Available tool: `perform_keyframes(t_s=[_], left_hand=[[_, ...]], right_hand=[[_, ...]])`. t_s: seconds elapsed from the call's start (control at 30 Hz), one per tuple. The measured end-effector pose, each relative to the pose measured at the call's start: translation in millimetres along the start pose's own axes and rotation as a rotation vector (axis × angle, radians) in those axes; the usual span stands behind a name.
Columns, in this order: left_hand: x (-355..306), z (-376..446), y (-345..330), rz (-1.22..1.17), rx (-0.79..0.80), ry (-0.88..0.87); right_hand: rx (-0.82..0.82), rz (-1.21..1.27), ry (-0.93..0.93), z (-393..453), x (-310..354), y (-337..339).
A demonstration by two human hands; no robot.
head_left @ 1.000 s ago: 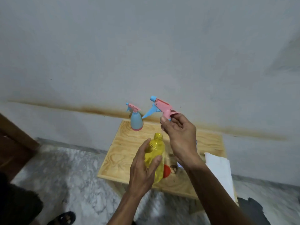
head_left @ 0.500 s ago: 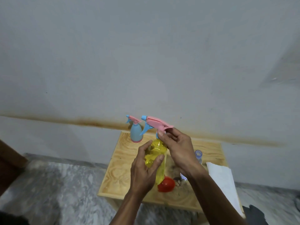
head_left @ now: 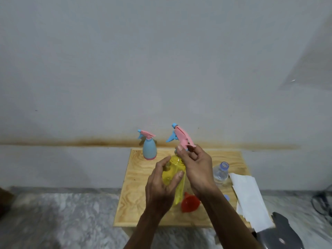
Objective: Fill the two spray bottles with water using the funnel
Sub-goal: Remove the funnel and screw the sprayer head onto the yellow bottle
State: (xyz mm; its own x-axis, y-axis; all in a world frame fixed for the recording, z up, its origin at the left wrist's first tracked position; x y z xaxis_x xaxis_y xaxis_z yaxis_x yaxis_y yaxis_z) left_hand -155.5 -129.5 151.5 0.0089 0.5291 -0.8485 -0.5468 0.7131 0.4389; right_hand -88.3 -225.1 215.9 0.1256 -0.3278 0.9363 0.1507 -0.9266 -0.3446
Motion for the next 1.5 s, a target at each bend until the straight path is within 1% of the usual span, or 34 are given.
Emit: perform_keyframes(t_s=[0.1, 0.23, 0.4, 0.5, 0.7, 0.83, 1.07, 1.13, 1.2, 1.3, 1.5], left_hand=[[2, 1, 4, 0.022, 0.007, -0.007], [6, 8, 7, 0.002, -0.008, -0.002], [9, 13, 7, 0.006, -0.025, -0.010], [8, 15, 4, 0.001, -0.013, 0.000], [5, 23, 3, -0.076, 0.001, 0.011], [4, 28, 0, -0.111, 0.021, 0.018], [-1, 34, -1, -0.166, 0.038, 0.019], [0, 35, -1, -0.182, 0.030, 0.025], [-1, 35, 0, -0.197, 0.016, 0.028], [-3, 35, 1, -0.203, 0.015, 0.023], [-5, 36, 5, -0.223, 0.003, 0.021]], right_hand=[[-0.051, -0.010, 0.004, -1, -5, -4], [-0.025, -0.030, -0.014, 2, -6, -9], [-0.073, 0.059, -0.038, 7, -11, -15], [-0.081, 0.037, -0.041, 6, -17, -19], [-0.064, 0.139, -0.021, 10, -14, -23], [-0.076, 0.141, -0.022, 15, -16, -23], [-0.022, 0.072, 0.023, 19, -11, -15], [-0.009, 0.044, 0.006, 20, -12, -15], [-0.032, 0.051, -0.031, 22, -13, -15], [-0.038, 0.047, -0.040, 25, -14, -16], [0.029, 0.078, -0.033, 23, -11, -22]])
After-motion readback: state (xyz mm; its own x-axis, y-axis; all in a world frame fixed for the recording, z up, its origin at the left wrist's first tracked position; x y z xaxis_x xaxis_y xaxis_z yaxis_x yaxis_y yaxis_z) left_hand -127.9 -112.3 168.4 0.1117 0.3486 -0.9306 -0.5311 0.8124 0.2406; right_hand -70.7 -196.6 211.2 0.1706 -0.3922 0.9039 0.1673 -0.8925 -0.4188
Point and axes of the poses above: each hand's wrist, its own z-axis towards the middle knuckle, its own y-axis out of the back of the hand, x = y × z, the point moved 1 cm from there along z, towards the middle knuckle, and after that the axes turned 8 degrees about z, right-handed, at the moved point
